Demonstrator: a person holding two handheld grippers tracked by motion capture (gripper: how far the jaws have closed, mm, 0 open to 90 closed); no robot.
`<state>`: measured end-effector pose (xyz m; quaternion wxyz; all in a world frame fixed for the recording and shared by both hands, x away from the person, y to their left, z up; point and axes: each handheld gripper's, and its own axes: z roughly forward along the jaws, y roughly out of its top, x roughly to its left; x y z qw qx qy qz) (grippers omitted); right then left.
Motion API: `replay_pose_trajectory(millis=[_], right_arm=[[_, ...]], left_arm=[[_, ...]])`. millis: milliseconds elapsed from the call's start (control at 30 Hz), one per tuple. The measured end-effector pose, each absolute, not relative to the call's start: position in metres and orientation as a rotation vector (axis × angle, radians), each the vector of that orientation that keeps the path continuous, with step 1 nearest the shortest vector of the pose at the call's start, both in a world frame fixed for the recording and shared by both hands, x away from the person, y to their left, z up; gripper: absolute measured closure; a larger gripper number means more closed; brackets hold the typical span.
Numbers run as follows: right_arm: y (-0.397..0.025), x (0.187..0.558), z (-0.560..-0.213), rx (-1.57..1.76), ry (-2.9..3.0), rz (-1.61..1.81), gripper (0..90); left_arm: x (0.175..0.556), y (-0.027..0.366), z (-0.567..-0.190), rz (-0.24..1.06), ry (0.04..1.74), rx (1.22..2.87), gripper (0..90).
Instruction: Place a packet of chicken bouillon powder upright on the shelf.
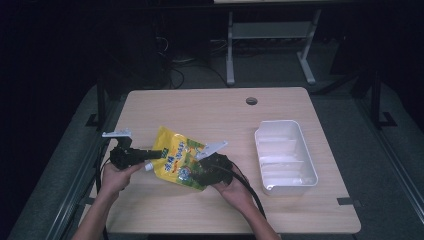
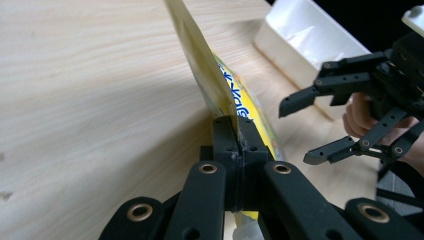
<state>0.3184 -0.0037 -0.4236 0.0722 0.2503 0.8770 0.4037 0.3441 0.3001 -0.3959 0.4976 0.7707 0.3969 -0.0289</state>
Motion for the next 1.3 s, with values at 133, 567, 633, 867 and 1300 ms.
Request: replay_pose_trajectory(millis=[133,567,633,867,1300], right_arm=[[-0.009,0.317,-0.414,0.744,2.606,1.271,35.6],[-0.037,0.316,-0.374,0.697,2.528,1.502,23.0],[-0.038,0.315,-0.371,0.689,2.515,1.511,22.7],[-0.046,0.315,-0.362,0.669,2.515,1.542,19.3],[-0.042,0.312,-0.361,0.515,2.624,1.582,27.7]], left_arm=[[0.342,0.297,-0.387,-0.075,0.921,1.875,89.7],[0.330,0.269,-0.341,-0.122,0.672,1.955,89.7],[0.328,0.267,-0.338,-0.120,0.650,1.969,89.7],[0.319,0.253,-0.323,-0.147,0.524,2.024,89.7],[0.310,0.236,-0.315,-0.190,0.379,2.083,89.7]])
